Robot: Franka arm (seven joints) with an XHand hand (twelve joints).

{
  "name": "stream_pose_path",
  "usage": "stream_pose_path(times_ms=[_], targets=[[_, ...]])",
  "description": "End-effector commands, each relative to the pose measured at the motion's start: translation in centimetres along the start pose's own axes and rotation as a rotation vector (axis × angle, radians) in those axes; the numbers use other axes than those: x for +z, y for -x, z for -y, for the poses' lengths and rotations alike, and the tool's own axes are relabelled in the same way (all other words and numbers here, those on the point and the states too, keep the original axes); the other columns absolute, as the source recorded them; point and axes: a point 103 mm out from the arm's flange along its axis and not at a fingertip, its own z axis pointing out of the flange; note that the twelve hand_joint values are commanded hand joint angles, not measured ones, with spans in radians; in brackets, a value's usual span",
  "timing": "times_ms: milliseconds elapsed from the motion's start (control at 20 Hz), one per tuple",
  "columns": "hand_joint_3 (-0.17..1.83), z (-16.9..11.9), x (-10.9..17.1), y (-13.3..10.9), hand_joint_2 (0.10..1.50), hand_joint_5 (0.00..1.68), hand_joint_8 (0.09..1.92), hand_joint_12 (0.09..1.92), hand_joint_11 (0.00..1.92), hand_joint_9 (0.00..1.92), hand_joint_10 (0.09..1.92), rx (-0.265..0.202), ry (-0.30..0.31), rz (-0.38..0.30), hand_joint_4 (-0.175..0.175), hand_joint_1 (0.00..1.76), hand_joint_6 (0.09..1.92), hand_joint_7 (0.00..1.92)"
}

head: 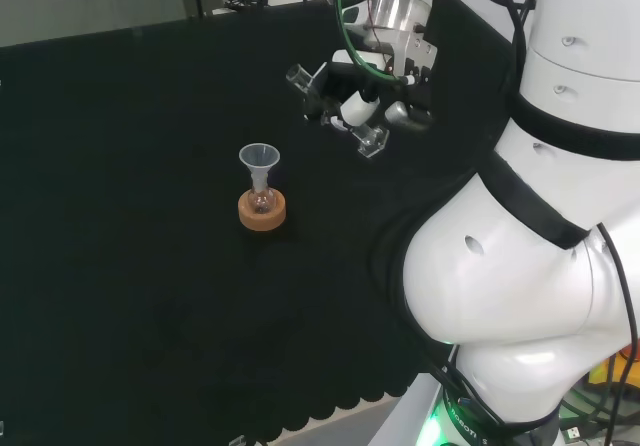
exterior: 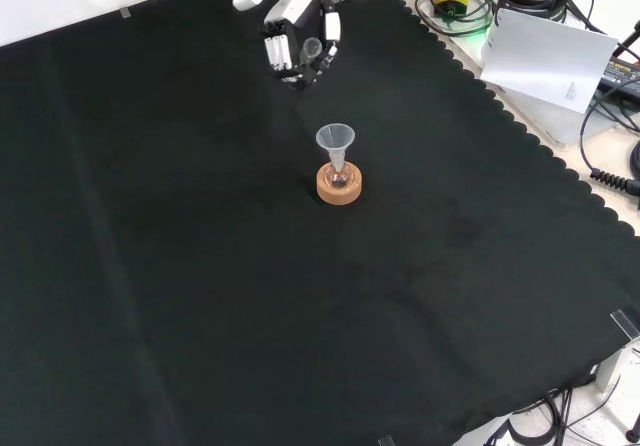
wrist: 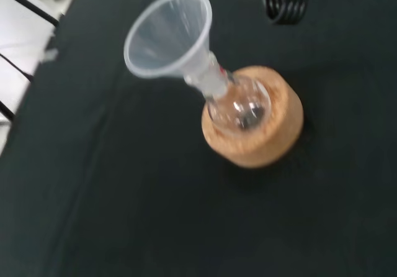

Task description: Pour the water from the graduated cylinder into the round-bottom flask.

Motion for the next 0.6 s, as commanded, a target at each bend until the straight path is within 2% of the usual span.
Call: stream_pose_path(times_ms=[50,350,600], targets=[[0.73,1.5,1.1,-0.2,0.9,0.89,0.78,0.89,0.98,1.09,0.46,0.038,-0.087,0.027,-0.101,1.46,0.86,0.8],[0.73,1.2,2.1,-0.4,0.9,0.89,0.78,0.89,0.98,1.1,0.47,0.073,-0.179,0.061,-0.102,1.46,0.86,0.8],[0.73,0.2,2.6,-0.7,0.9,0.88,0.78,0.88,0.98,1.1,0.47,0.13,-0.292,0.093,-0.107,1.47,0.86,0.82]])
